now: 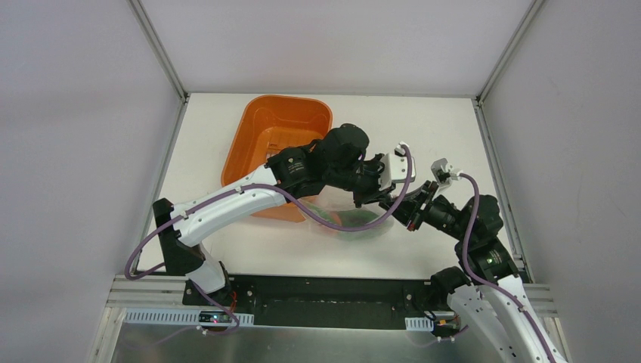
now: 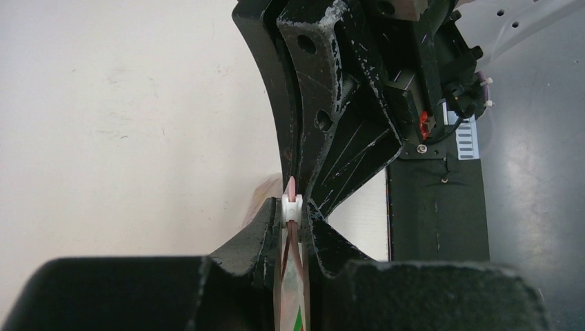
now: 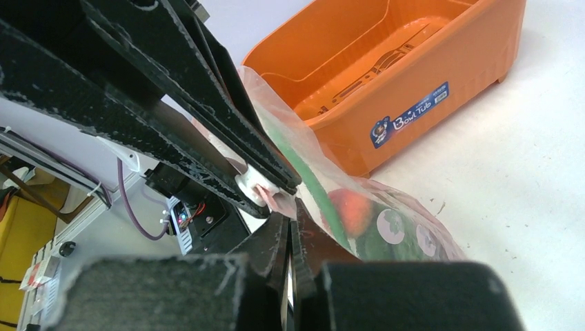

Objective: Place the food in the zip-top bag and seal the zipper

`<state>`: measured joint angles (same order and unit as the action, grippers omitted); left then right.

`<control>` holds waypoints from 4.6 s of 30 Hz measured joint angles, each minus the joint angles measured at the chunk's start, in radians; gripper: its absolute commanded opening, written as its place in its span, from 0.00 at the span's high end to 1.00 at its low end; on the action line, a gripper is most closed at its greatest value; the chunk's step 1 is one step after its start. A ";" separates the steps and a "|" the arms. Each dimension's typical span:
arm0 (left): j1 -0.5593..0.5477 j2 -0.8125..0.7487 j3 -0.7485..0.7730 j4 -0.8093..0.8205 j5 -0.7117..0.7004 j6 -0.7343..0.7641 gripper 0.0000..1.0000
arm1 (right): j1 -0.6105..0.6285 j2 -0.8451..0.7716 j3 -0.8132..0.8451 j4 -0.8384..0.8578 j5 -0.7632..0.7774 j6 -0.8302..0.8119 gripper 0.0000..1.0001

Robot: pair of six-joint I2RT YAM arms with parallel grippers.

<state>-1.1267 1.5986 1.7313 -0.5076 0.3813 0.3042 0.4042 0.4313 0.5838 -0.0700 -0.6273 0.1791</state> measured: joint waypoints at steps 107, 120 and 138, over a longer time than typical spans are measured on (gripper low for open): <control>0.055 -0.438 -0.365 -0.205 -0.358 -0.022 0.86 | 0.014 -0.124 0.039 -0.084 0.670 0.016 1.00; 0.076 -0.562 -0.518 -0.069 -0.434 -0.124 0.01 | 0.003 0.182 0.247 -0.072 0.808 -0.073 1.00; 0.307 -0.821 -0.768 0.117 -0.569 -0.375 0.01 | -0.023 0.278 0.254 -0.124 0.355 -0.164 0.77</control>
<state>-0.8192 0.7773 0.9638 -0.3908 -0.1879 -0.0704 0.3813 0.7097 0.8375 -0.1940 -0.2726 0.0154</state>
